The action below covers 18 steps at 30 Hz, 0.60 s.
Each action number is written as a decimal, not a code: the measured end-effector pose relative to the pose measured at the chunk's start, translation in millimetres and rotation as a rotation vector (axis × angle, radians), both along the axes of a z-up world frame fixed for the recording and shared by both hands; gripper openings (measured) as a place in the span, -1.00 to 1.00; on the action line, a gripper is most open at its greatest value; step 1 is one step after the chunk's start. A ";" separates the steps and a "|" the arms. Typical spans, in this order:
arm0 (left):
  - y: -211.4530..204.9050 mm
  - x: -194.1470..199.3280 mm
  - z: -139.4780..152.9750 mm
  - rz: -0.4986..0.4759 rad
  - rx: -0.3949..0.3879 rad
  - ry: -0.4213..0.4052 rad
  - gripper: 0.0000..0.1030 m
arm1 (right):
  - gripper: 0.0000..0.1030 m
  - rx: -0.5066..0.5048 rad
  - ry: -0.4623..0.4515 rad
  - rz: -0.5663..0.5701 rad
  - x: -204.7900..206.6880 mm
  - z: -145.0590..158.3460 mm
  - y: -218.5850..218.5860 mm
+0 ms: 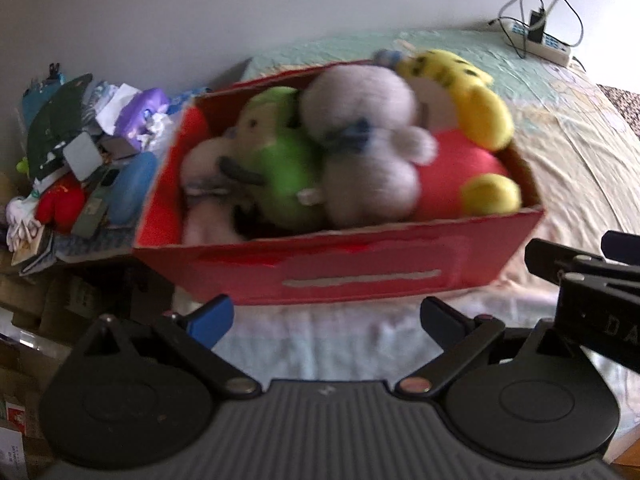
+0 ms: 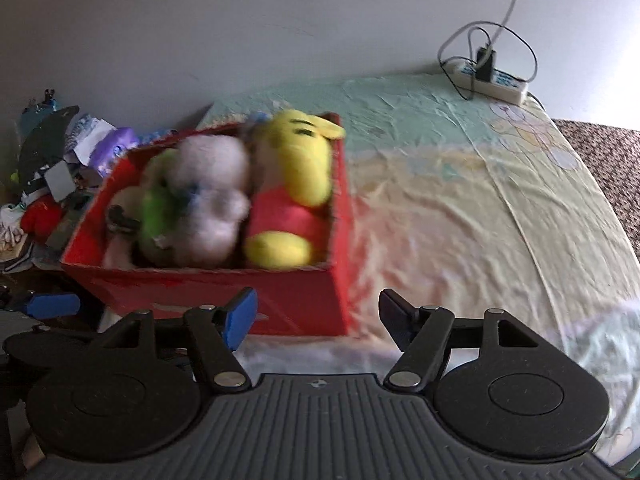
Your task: Organize objects
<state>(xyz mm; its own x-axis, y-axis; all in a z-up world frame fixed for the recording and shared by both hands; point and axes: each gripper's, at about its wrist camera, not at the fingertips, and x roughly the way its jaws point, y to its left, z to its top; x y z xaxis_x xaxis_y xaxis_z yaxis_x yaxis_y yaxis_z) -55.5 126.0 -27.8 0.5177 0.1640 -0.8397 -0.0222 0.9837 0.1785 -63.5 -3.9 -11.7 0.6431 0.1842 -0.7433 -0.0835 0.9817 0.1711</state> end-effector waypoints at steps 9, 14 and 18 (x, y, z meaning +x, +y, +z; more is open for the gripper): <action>50.9 9.6 19.5 0.002 0.006 -0.069 0.94 | 0.37 -0.019 -0.074 -0.007 11.9 20.7 42.5; 67.7 20.1 26.1 -0.001 -0.002 -0.087 0.94 | 0.37 -0.031 -0.078 -0.031 21.2 24.6 51.1; 73.5 26.3 27.7 -0.013 -0.004 -0.094 0.94 | 0.37 -0.050 -0.084 -0.035 24.6 23.9 57.4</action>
